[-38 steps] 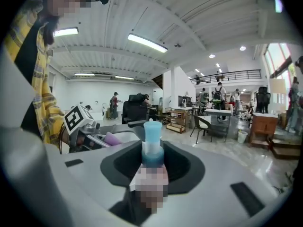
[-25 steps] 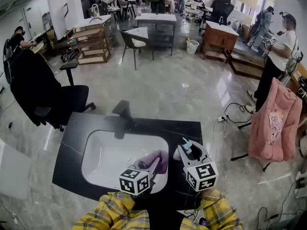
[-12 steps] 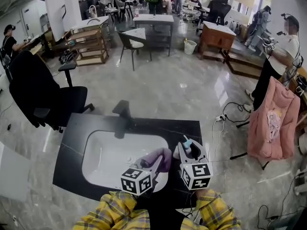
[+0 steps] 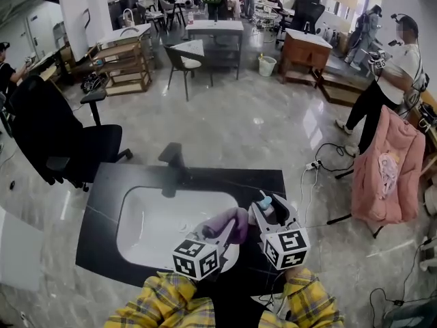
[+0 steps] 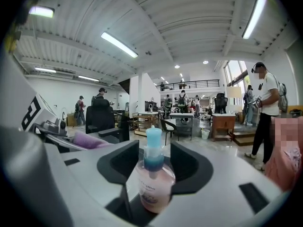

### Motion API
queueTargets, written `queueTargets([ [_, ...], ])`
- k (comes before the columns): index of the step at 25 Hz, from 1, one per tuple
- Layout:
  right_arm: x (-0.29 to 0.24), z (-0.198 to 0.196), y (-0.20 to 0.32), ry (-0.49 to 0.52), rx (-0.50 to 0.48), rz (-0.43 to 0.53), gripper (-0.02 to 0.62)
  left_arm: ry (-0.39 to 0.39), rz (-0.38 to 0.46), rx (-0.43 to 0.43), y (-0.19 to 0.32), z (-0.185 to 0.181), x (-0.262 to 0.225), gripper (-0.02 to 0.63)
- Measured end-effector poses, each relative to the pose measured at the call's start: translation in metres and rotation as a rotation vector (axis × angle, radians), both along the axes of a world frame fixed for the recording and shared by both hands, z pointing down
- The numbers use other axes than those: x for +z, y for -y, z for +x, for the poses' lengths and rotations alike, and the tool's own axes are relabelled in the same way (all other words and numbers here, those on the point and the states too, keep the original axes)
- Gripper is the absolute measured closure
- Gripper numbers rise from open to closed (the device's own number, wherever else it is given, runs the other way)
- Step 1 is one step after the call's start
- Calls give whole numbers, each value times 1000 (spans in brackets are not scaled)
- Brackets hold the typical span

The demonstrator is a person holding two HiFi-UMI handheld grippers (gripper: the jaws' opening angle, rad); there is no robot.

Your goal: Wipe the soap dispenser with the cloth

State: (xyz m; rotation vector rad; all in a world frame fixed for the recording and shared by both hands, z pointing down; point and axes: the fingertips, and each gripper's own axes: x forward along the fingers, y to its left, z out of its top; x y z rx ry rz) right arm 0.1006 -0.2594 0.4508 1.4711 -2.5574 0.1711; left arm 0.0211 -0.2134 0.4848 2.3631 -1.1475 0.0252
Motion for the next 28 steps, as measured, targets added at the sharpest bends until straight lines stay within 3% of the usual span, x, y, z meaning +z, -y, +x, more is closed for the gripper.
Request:
queueTargets([
  [3, -12, 11, -9, 48, -22, 29, 382, 6, 27, 24, 0, 9, -7, 548],
  [8, -24, 43, -30, 137, 42, 69, 380, 49, 137, 99, -5, 28, -26, 548],
  [17, -8, 79, -49, 183, 146, 24, 382, 187, 308, 215, -2, 62, -36, 548],
  [28, 5, 81, -70, 168, 166, -8, 382, 243, 341, 188, -16, 62, -29, 548],
])
